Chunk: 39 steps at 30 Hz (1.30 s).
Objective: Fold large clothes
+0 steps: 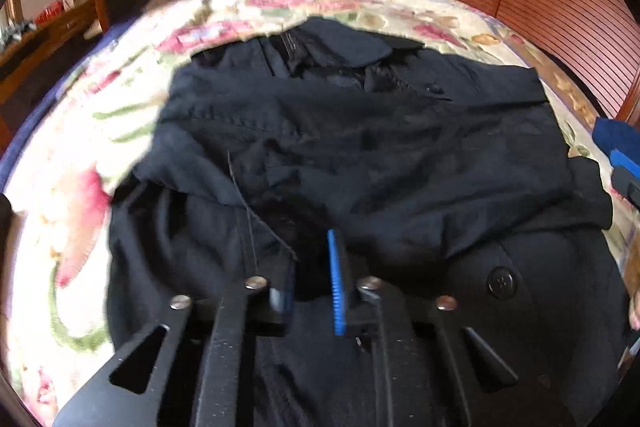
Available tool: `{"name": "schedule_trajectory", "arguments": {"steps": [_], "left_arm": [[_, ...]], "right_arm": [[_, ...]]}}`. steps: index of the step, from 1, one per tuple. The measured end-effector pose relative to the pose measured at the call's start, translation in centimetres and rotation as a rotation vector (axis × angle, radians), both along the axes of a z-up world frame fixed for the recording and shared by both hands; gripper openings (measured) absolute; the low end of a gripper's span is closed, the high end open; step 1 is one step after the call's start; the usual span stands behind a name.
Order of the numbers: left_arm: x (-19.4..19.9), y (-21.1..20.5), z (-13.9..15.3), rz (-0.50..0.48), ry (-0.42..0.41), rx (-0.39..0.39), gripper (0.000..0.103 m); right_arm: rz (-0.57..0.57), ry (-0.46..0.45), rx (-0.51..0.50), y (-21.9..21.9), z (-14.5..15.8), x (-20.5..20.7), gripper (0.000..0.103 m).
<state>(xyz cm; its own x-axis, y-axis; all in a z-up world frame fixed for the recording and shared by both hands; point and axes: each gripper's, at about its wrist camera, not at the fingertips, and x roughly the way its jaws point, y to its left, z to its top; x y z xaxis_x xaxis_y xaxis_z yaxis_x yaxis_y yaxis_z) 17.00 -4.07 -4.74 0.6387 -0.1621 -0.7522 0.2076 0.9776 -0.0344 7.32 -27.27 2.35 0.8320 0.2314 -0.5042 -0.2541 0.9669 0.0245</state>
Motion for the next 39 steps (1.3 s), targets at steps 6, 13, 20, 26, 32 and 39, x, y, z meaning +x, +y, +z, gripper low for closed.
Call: {"name": "schedule_trajectory", "arguments": {"steps": [6, 13, 20, 26, 32, 39], "left_arm": [[-4.6, 3.3, 5.1, 0.072, -0.197, 0.01, 0.005], [-9.8, 7.9, 7.6, 0.14, -0.296, 0.049, 0.004], [-11.6, 8.1, 5.5, 0.129, -0.247, 0.106, 0.005], [-13.1, 8.4, 5.3, 0.122, -0.24, 0.092, 0.012], [-15.3, 8.8, 5.8, 0.108, -0.267, 0.074, 0.036], [-16.7, 8.8, 5.6, 0.083, -0.272, 0.05, 0.08]], "right_arm": [[-0.02, -0.003, 0.003, -0.6, 0.1, 0.1, 0.071], [-0.033, -0.006, 0.01, -0.9, 0.2, -0.3, 0.071], [-0.027, -0.005, -0.001, -0.4, 0.2, -0.3, 0.071], [-0.02, -0.003, -0.023, -0.3, 0.0, -0.1, 0.071], [-0.02, -0.001, -0.028, -0.5, 0.0, -0.1, 0.071], [-0.011, 0.0, -0.04, -0.3, 0.0, -0.1, 0.071]]}}
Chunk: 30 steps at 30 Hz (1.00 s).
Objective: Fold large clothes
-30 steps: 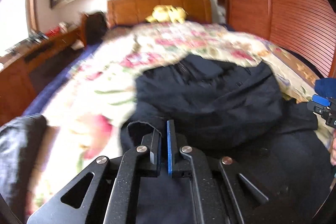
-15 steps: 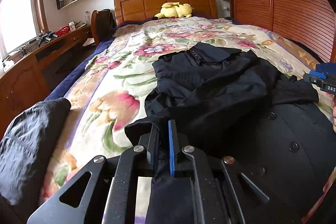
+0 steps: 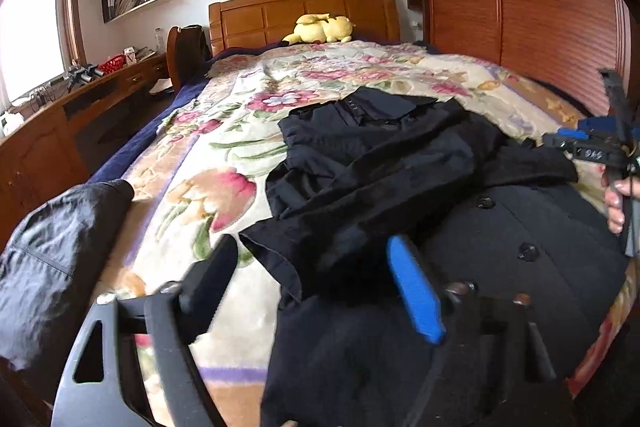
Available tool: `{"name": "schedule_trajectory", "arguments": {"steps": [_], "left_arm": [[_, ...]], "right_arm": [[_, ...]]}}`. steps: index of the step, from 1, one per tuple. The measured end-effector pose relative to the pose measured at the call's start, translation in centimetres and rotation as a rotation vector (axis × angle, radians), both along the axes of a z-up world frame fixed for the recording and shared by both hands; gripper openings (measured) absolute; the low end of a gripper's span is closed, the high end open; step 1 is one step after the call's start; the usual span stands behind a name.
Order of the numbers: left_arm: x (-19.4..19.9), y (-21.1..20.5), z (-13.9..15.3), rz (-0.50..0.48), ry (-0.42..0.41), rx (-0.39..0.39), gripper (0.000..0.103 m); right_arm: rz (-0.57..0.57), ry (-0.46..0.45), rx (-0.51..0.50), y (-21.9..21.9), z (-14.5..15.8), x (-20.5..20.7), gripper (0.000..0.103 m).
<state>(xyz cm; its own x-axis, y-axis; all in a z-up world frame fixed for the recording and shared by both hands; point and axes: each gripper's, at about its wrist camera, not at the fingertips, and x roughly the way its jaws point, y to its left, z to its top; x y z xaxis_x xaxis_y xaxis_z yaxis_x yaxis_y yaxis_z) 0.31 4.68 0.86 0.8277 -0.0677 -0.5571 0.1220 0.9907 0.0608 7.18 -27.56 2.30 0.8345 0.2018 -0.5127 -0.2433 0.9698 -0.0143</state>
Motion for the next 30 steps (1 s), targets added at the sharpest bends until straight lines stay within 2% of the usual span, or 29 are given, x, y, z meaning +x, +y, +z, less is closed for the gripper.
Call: {"name": "schedule_trajectory", "arguments": {"steps": [5, 11, 17, 30], "left_arm": [[-0.4, -0.2, -0.2, 0.017, 0.0, 0.014, 0.08], [-1.3, 0.0, -1.8, 0.023, 0.034, 0.013, 0.08], [-2.7, 0.5, -2.6, 0.033, 0.052, -0.007, 0.08], [-5.7, 2.5, -2.5, 0.033, 0.039, -0.023, 0.08]], "right_arm": [[0.01, 0.002, -0.011, 0.3, -0.1, -0.2, 0.071], [0.024, 0.006, -0.045, 0.7, -0.3, -0.3, 0.071], [0.045, 0.002, -0.073, 1.4, -0.3, -0.8, 0.071], [0.081, -0.013, -0.085, 0.5, -0.7, -8.3, 0.071]]}}
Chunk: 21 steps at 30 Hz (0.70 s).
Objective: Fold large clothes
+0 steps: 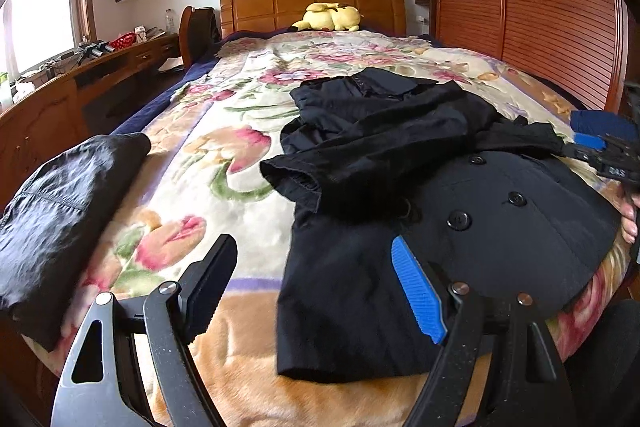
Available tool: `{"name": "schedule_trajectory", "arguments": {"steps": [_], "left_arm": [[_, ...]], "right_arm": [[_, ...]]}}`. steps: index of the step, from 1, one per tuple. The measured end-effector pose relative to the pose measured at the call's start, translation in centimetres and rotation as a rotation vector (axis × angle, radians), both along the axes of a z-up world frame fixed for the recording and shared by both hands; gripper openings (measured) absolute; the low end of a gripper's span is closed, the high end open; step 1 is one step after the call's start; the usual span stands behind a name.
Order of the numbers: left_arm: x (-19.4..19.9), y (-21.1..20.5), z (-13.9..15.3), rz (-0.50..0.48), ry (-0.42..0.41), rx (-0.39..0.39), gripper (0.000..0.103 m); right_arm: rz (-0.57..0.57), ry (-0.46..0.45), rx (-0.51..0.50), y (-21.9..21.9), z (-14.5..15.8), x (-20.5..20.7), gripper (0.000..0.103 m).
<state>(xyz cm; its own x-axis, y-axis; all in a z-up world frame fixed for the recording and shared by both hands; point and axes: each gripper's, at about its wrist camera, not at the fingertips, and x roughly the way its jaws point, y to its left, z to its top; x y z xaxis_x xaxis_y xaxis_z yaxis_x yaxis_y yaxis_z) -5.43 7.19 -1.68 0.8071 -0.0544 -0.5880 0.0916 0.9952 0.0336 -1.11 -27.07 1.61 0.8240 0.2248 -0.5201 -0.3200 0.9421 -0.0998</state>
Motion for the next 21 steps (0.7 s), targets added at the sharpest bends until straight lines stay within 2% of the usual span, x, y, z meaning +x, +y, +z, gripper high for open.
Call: {"name": "schedule_trajectory", "arguments": {"steps": [3, 13, 14, 15, 18, 21], "left_arm": [[-0.7, 0.7, 0.1, 0.004, 0.002, -0.007, 0.08], [-2.8, 2.4, -1.1, 0.002, 0.029, -0.026, 0.08], [-3.0, 2.3, -1.3, -0.003, 0.033, -0.026, 0.079], [-3.1, 2.3, -1.6, -0.01, 0.035, -0.028, 0.072], [-3.3, 2.5, -2.2, -0.015, 0.048, -0.042, 0.062], [-3.3, 2.8, -2.8, -0.02, 0.068, -0.064, 0.055]], "right_arm": [[-0.007, 0.0, -0.002, -1.1, 0.1, -1.8, 0.077], [-0.09, 0.028, -0.089, -4.8, 0.6, -5.6, 0.077], [-0.097, 0.034, -0.095, -5.0, 0.5, -5.8, 0.077], [-0.104, 0.04, -0.102, -5.0, 0.4, -6.0, 0.077], [-0.123, 0.064, -0.117, -5.4, -0.2, -6.5, 0.077], [-0.141, 0.102, -0.114, -6.1, -1.1, -6.4, 0.077]]}}
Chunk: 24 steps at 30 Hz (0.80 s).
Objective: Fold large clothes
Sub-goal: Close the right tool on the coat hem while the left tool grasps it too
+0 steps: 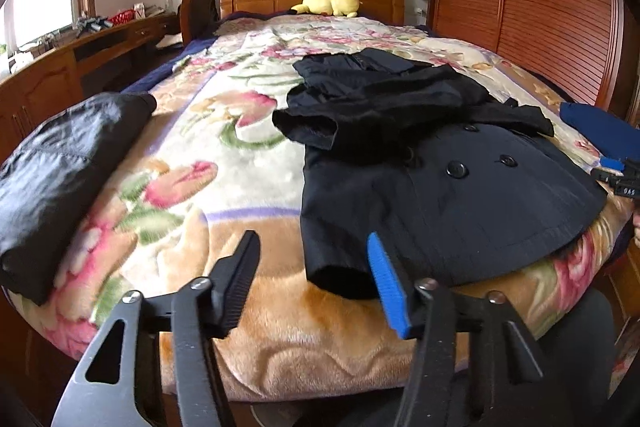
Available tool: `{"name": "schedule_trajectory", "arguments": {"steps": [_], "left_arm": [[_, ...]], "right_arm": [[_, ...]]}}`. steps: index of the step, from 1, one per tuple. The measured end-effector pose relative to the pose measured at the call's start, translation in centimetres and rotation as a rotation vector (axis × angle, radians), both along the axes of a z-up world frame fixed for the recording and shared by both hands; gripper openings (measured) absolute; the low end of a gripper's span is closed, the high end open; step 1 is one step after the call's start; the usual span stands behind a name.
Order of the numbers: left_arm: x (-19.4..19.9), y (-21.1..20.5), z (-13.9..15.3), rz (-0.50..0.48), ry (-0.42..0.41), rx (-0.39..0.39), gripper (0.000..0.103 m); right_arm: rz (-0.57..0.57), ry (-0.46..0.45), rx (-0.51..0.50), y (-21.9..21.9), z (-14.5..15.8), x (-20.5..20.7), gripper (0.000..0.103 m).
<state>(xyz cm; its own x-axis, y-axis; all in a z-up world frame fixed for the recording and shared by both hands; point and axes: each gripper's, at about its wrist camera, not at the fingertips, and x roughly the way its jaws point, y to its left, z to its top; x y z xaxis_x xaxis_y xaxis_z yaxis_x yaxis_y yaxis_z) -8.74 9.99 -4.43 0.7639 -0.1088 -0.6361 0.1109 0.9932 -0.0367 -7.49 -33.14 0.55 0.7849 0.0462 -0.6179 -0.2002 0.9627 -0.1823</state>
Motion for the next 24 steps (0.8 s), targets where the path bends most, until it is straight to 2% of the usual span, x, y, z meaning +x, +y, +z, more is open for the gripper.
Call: {"name": "schedule_trajectory", "arguments": {"steps": [7, 10, 15, 18, 20, 22, 23, 24], "left_arm": [[0.1, -0.4, -1.2, -0.019, 0.046, -0.008, 0.053], [0.5, -0.7, -1.5, -0.02, 0.055, 0.003, 0.053], [1.1, -0.7, -1.7, -0.033, 0.054, -0.028, 0.052], [1.3, -0.7, -1.8, -0.038, 0.052, -0.03, 0.049], [1.3, -0.7, -1.9, -0.038, 0.05, -0.035, 0.047], [1.1, -0.5, -1.9, -0.034, 0.045, -0.037, 0.04], [1.2, -0.4, -1.8, -0.038, 0.046, -0.043, 0.035], [1.2, -0.3, -1.8, -0.044, 0.044, -0.054, 0.024]], "right_arm": [[0.017, 0.09, 0.06, -0.9, -1.9, 0.4, 0.077], [0.028, 0.09, 0.057, -0.7, -2.0, 0.1, 0.077], [0.042, 0.107, 0.082, -1.3, -2.6, 0.5, 0.069], [0.066, 0.106, 0.071, -0.9, -2.6, 0.2, 0.054], [0.1, 0.113, 0.065, -0.5, -2.6, -0.1, 0.032], [0.126, 0.111, 0.034, 0.1, -2.5, -0.6, 0.026], [0.13, 0.106, 0.018, 0.3, -2.5, -0.7, 0.023], [0.135, 0.105, 0.011, 0.4, -2.6, -0.7, 0.022]]}}
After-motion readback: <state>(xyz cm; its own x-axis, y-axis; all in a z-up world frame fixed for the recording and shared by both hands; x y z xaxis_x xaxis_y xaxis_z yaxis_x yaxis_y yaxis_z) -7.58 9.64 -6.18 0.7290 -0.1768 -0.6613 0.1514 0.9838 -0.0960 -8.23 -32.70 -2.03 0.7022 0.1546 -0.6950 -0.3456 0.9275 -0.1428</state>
